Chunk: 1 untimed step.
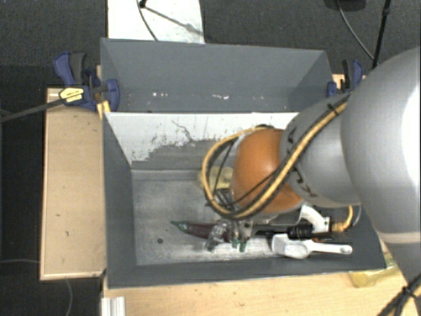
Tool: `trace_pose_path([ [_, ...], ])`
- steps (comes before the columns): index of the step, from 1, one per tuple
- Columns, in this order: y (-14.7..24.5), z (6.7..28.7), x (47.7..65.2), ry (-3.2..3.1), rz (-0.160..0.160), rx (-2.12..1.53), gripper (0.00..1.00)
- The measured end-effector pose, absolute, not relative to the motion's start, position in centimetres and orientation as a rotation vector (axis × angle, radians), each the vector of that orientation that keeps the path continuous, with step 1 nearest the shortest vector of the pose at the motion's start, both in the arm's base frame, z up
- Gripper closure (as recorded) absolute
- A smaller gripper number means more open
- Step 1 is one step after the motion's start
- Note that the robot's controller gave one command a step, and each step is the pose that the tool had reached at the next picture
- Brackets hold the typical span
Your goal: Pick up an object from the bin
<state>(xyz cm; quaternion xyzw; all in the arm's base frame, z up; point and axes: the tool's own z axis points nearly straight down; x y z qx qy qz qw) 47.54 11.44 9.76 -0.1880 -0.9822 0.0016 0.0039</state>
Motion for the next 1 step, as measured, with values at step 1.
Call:
trace_pose_path([
  [1,11.48,13.92,47.74,-3.084,0.001,-0.587,1.00],
])
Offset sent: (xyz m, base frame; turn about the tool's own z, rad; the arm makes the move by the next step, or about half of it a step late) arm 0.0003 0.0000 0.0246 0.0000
